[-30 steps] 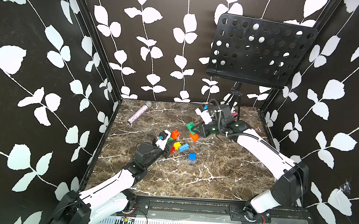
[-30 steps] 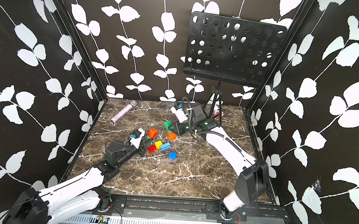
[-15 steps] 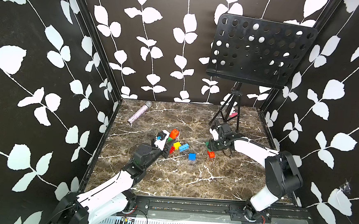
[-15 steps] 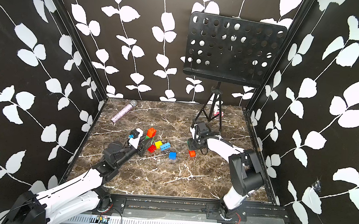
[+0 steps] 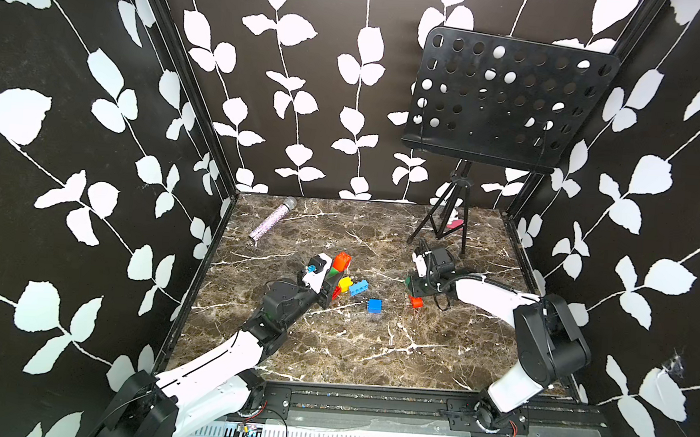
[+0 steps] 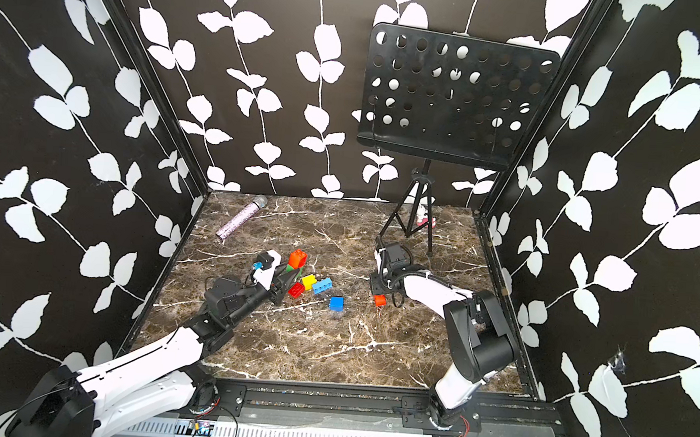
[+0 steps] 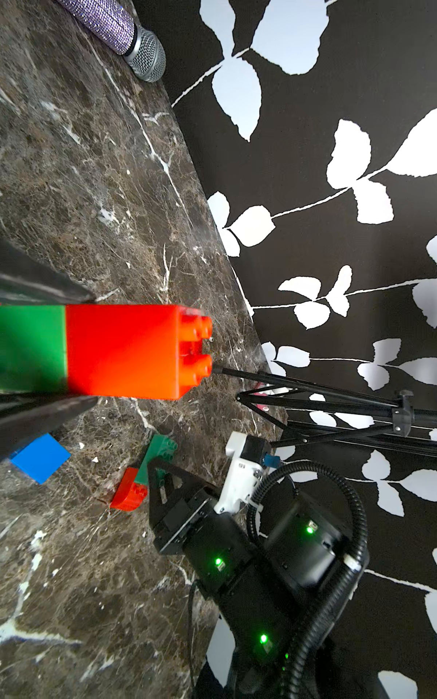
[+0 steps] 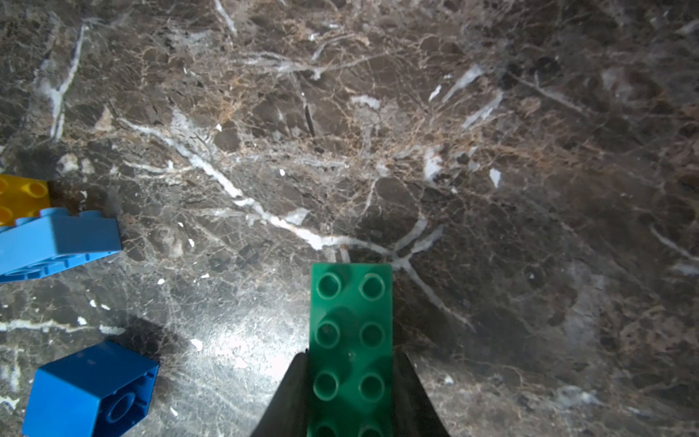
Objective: Assemble the letter r with lego
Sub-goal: Place the lego brick at the center of the board.
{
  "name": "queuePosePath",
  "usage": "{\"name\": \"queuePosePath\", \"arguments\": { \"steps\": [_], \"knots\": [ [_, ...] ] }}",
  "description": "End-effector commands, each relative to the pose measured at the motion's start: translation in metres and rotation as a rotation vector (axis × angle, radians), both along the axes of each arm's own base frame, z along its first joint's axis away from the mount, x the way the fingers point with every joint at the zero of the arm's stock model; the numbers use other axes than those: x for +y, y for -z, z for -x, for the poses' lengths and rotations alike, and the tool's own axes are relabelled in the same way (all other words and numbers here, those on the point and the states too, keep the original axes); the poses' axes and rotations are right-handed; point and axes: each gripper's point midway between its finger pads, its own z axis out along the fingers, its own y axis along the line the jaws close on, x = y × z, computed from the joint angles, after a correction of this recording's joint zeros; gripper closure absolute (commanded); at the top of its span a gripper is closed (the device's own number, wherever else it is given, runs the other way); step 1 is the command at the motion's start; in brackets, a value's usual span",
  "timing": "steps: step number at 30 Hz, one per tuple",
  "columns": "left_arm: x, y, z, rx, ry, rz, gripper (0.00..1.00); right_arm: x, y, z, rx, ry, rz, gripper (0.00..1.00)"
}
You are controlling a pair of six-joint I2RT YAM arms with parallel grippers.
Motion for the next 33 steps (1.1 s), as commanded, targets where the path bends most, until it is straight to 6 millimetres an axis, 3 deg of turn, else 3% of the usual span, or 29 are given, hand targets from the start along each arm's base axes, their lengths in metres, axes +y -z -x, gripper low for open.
{"name": "queuePosePath", "arguments": {
  "steps": [1,7,11,16,20,26,31,33],
  "knots": [
    [-0.007,-0.008,0.001,-0.026,0.029,0.036,0.66,-0.007,0.011,0.004,0.014,0.017,0.032,0.91],
    [-0.017,-0.006,-0.001,-0.024,0.043,0.044,0.66,-0.009,0.023,0.006,0.036,0.011,0.054,0.87],
    [-0.023,-0.004,0.0,-0.02,0.056,0.041,0.67,-0.011,0.028,0.007,0.046,0.012,0.071,0.8],
    [-0.026,-0.002,0.001,-0.021,0.061,0.035,0.66,-0.008,0.014,0.005,0.006,0.016,0.041,0.67],
    [-0.028,-0.002,0.001,-0.025,0.064,0.031,0.66,-0.005,-0.01,0.0,-0.033,0.009,0.014,0.62],
    [-0.029,-0.002,0.002,-0.025,0.068,0.029,0.66,0.008,-0.068,-0.001,-0.122,-0.021,-0.082,0.57],
    [-0.031,-0.002,0.003,-0.025,0.075,0.023,0.66,0.04,-0.127,0.006,-0.209,-0.108,-0.269,0.53],
    [-0.032,-0.003,0.002,-0.025,0.076,0.022,0.66,0.066,-0.153,0.012,-0.217,-0.187,-0.419,0.5]
  ]
}}
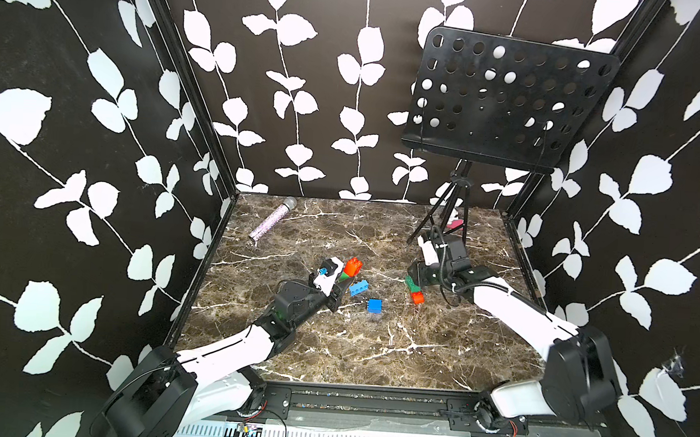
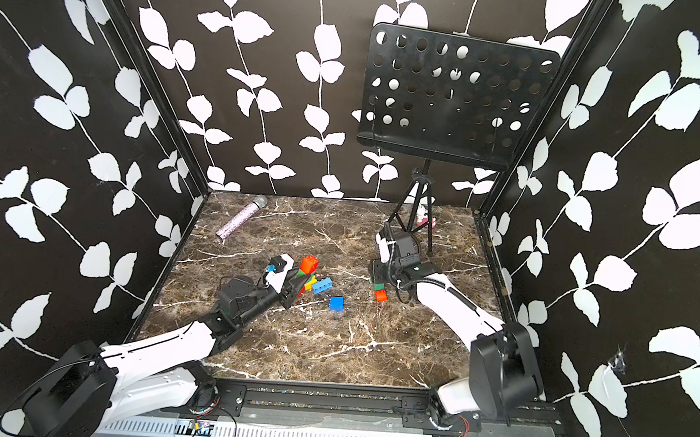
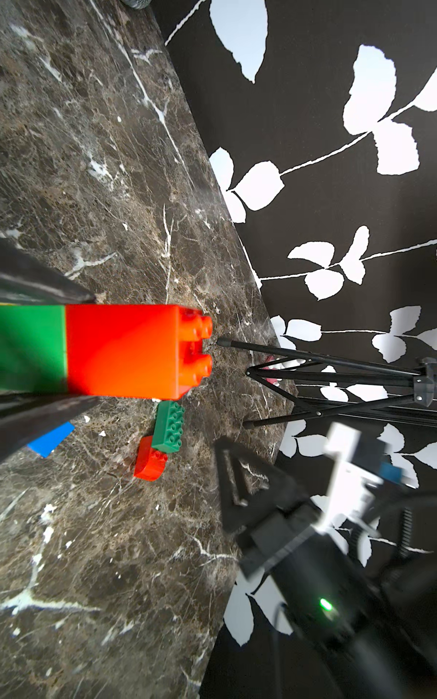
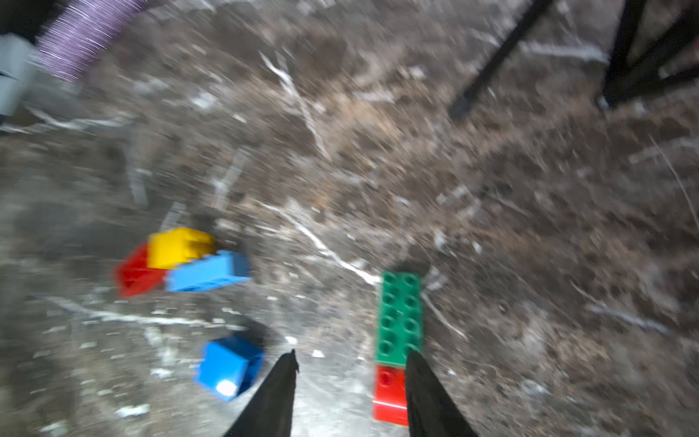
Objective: Assemble the letter r with lego
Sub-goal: Place the lego brick at the center of the board.
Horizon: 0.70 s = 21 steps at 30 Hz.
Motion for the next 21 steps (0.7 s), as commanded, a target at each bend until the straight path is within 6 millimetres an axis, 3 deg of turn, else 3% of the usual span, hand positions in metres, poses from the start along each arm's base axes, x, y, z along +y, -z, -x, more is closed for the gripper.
{"name": "queuePosePath", "arguments": {
  "steps": [1,3,12,21],
  "knots": [
    [-0.005,-0.02,-0.003,-0.05,0.006,0.028,0.66,0.048,-0.052,0.011,-0.018,-0.173,-0.249,0.5],
    [-0.006,-0.021,-0.004,-0.051,0.007,0.028,0.66,0.07,-0.067,0.017,0.001,-0.257,-0.318,0.5],
    [-0.022,-0.019,0.003,-0.039,0.062,0.024,0.66,0.125,-0.091,0.023,-0.014,-0.428,-0.426,0.45],
    [-0.024,-0.017,0.002,-0.039,0.062,0.012,0.66,0.146,-0.089,0.033,0.016,-0.508,-0.453,0.44]
  ]
}}
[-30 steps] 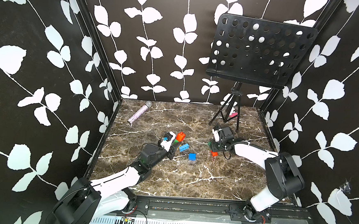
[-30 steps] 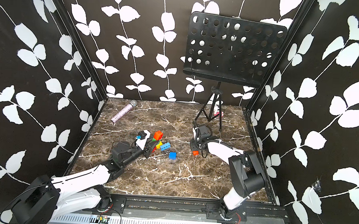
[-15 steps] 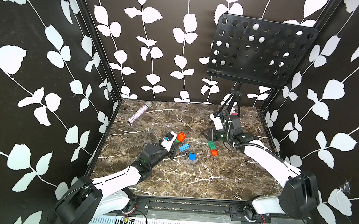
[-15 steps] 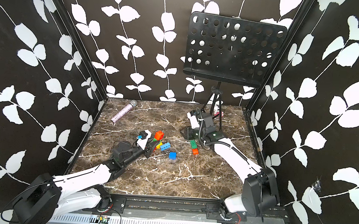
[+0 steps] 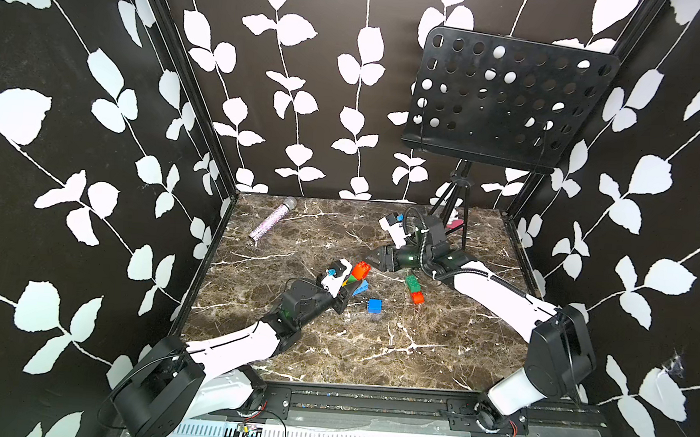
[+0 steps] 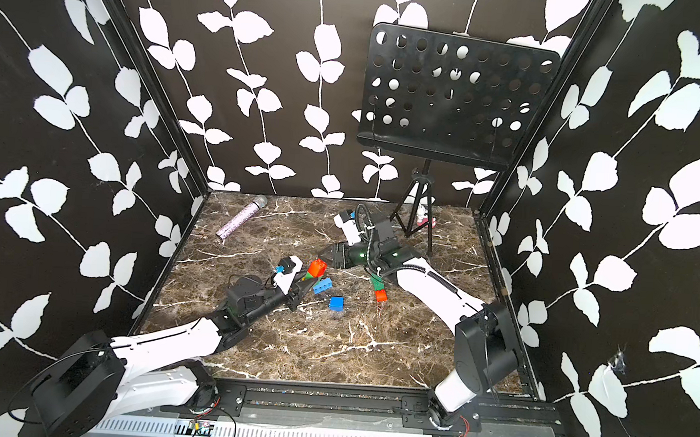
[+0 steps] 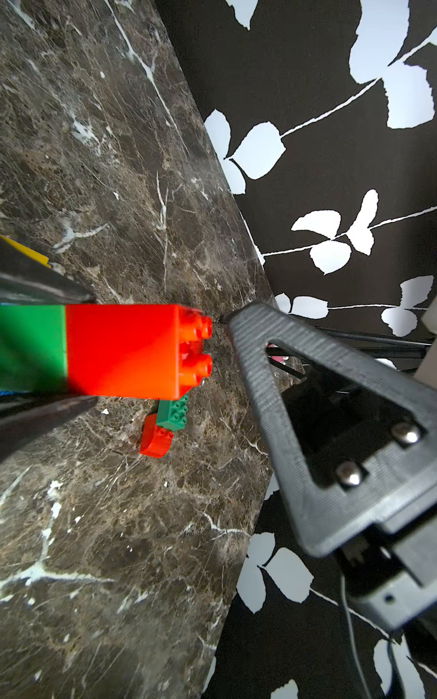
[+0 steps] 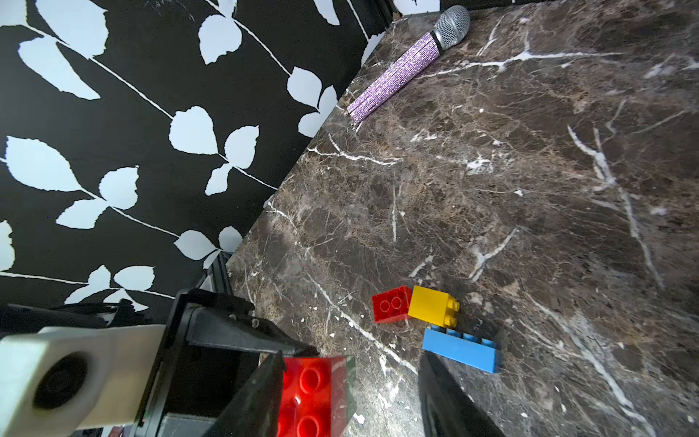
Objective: Assemble the letter r with lego
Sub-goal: Place the lego brick at the center of the board.
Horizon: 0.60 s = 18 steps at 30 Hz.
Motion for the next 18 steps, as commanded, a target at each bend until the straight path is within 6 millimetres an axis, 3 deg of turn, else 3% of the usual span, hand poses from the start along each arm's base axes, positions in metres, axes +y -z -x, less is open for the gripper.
{"name": "queuePosePath", "arguments": {
  "steps": [1,9,12,15,18],
  "knots": [
    [-0.005,-0.02,-0.002,-0.051,0.01,0.026,0.66,0.015,-0.021,0.009,-0.045,-0.07,-0.054,0.45],
    [-0.006,-0.019,-0.003,-0.045,0.011,0.024,0.66,0.022,-0.016,0.028,-0.045,-0.138,-0.006,0.45],
    [-0.006,-0.018,-0.003,-0.044,0.011,0.022,0.66,0.024,-0.001,0.026,-0.028,-0.138,0.029,0.5],
    [-0.006,-0.019,-0.003,-0.045,0.01,0.023,0.66,0.023,-0.002,0.026,-0.036,-0.131,0.039,0.57],
    [-0.005,-0.019,-0.003,-0.045,0.005,0.023,0.66,0.023,-0.001,0.027,-0.035,-0.14,0.053,0.57]
  ]
}}
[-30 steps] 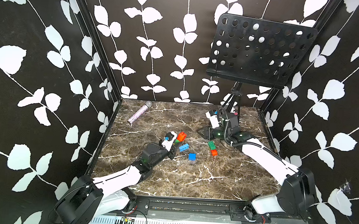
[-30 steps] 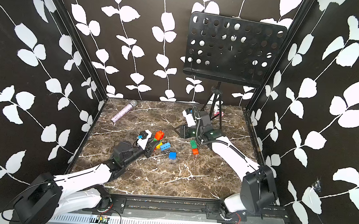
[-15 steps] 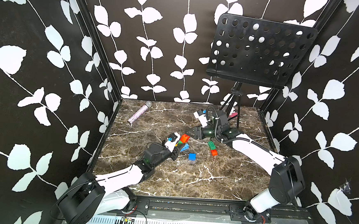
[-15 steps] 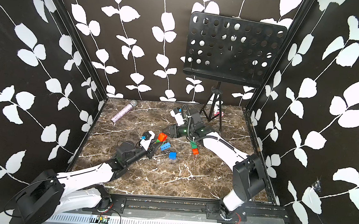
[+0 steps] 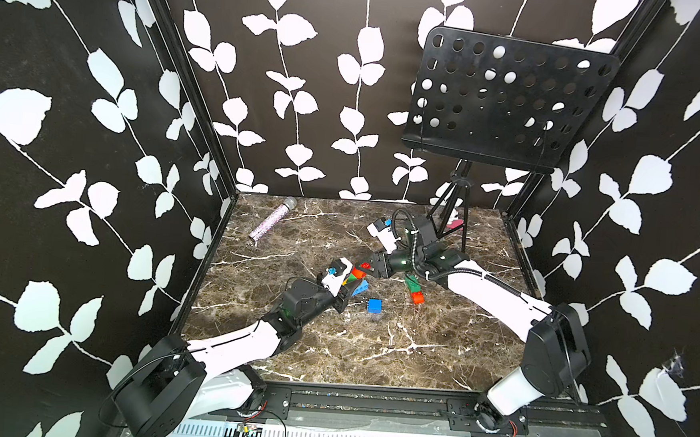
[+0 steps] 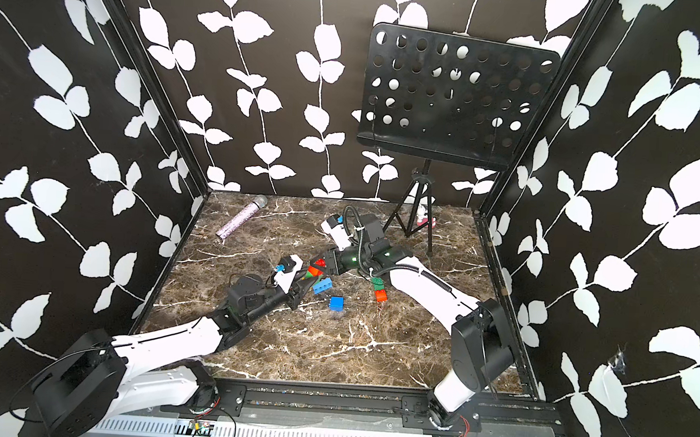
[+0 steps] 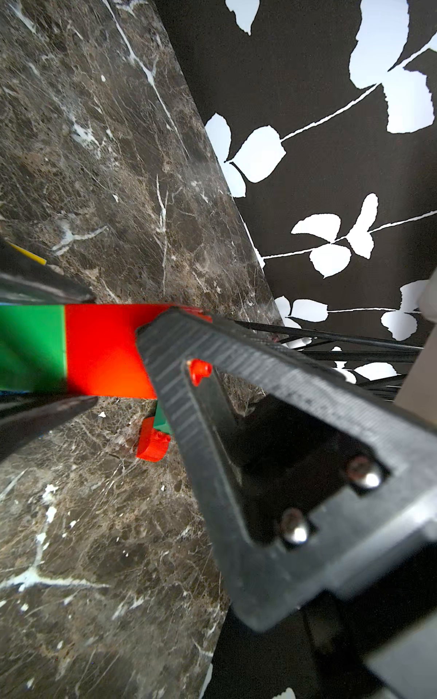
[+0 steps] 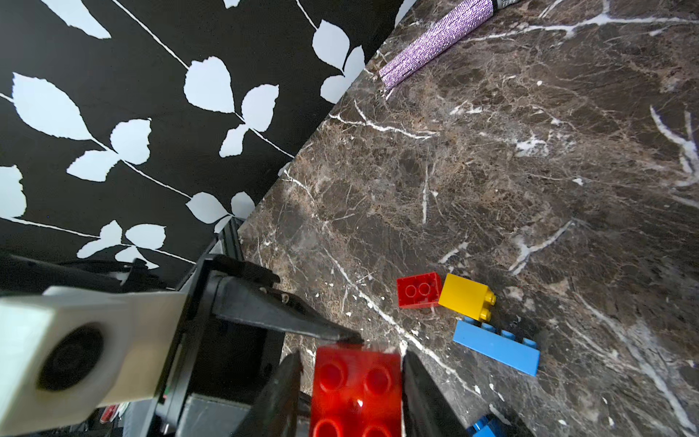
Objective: Assemble the letter r with lego
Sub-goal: Place the lego brick at the center of the board.
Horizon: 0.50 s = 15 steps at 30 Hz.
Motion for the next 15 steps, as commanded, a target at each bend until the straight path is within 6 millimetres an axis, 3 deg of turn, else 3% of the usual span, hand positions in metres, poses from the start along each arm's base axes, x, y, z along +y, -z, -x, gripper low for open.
{"name": "queuePosePath", "arguments": {
  "steps": [1,6,8,12,13,15],
  "knots": [
    [-0.004,-0.019,-0.002,-0.043,0.005,0.027,0.66,0.006,-0.007,0.003,-0.034,-0.036,0.007,0.58],
    [-0.004,-0.017,-0.003,-0.039,0.004,0.022,0.65,0.007,-0.001,0.005,-0.036,-0.041,0.027,0.66],
    [-0.004,-0.016,-0.003,-0.032,0.003,0.02,0.59,0.006,-0.002,0.005,-0.045,-0.036,0.03,0.7],
    [-0.001,-0.018,-0.006,0.012,-0.027,0.029,0.2,0.005,-0.004,0.002,-0.07,-0.016,0.03,0.74],
    [0.0,-0.021,-0.007,0.013,-0.033,0.036,0.01,0.003,-0.003,-0.001,-0.078,-0.003,0.041,0.75],
    [0.005,-0.032,-0.005,-0.003,-0.05,0.06,0.01,0.0,0.003,-0.007,-0.103,0.029,0.071,0.76]
  ]
}}
